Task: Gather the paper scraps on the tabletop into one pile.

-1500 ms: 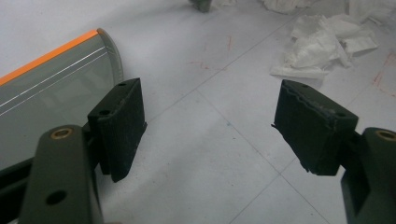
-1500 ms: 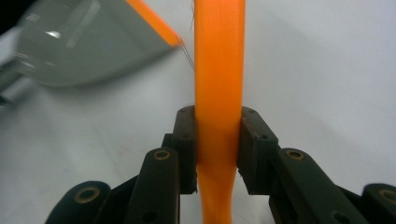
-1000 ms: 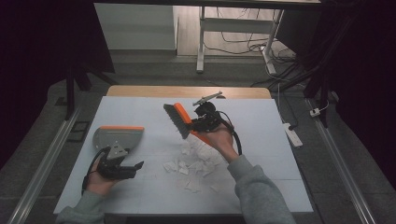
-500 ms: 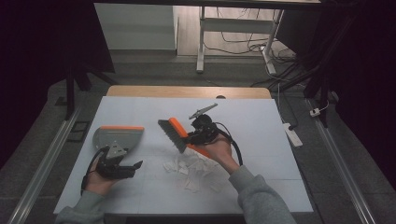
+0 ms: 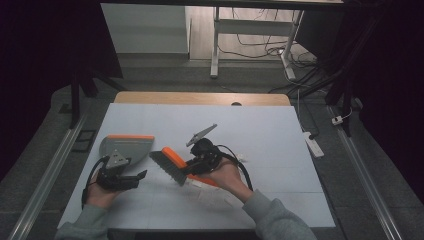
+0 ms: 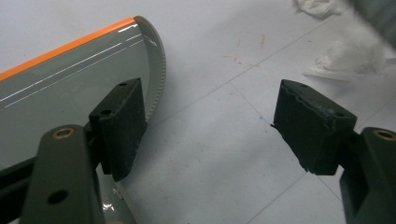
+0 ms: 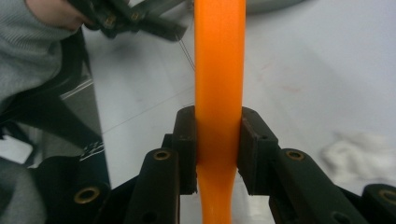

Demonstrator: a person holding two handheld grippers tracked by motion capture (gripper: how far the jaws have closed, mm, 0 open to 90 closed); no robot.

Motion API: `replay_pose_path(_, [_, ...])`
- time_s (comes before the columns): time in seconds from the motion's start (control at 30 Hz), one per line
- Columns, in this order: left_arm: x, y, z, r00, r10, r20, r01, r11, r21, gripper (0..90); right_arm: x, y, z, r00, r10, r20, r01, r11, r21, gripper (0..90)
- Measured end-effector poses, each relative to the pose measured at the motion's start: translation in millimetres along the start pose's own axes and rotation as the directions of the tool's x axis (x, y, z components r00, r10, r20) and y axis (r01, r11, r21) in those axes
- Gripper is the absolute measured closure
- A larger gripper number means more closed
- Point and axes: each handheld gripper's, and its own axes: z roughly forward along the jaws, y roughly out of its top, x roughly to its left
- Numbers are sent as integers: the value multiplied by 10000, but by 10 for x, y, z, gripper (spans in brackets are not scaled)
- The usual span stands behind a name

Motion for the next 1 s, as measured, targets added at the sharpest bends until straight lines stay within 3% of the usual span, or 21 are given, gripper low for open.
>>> replay_pose_path(0.17, [-10, 0, -1, 10000, 43, -10, -43, 10000, 7, 263, -52, -60, 216, 9993, 348, 101, -352, 9987, 357, 706])
replay_pose_path(0.27, [-24, 4, 2, 9999, 106, -17, -106, 9999, 33, 262, -136, -85, 221, 9957, 189, 907, -251, 9974, 681, 706])
replay_pose_path(0.33, [-32, 7, 8, 9999, 160, 22, -160, 9999, 53, 262, -277, -137, 142, 9909, 758, 1110, -829, 9947, 602, 706])
replay_pose_path(0.4, [-35, 8, 17, 9998, 189, 43, -189, 9998, 84, 262, -406, -178, 33, 9804, 887, 1761, -989, 9938, 500, 706])
replay_pose_path(0.5, [-41, 12, 23, 9998, 207, 47, -207, 9997, 148, 261, -550, -209, -175, 9676, 1253, 2191, -1268, 9919, -73, 706])
replay_pose_path(0.6, [-47, 13, 23, 9998, 212, 37, -212, 9997, 154, 261, -519, -204, -376, 9725, 1260, 1960, -1137, 9908, -731, 706])
replay_pose_path(0.73, [-56, 15, 31, 9997, 247, 27, -247, 9995, 191, 260, -395, -184, -593, 9773, 960, 1887, -753, 9906, -1139, 706])
replay_pose_path(0.9, [-73, 18, 29, 9996, 292, 51, -293, 9994, 178, 260, -338, -171, -775, 9775, 773, 1962, -519, 9899, -1319, 706])
replay_pose_path(1.0, [-72, 18, 28, 9996, 277, 62, -278, 9995, 168, 259, -312, -203, -810, 9832, 739, 1667, -531, 9906, -1259, 706])
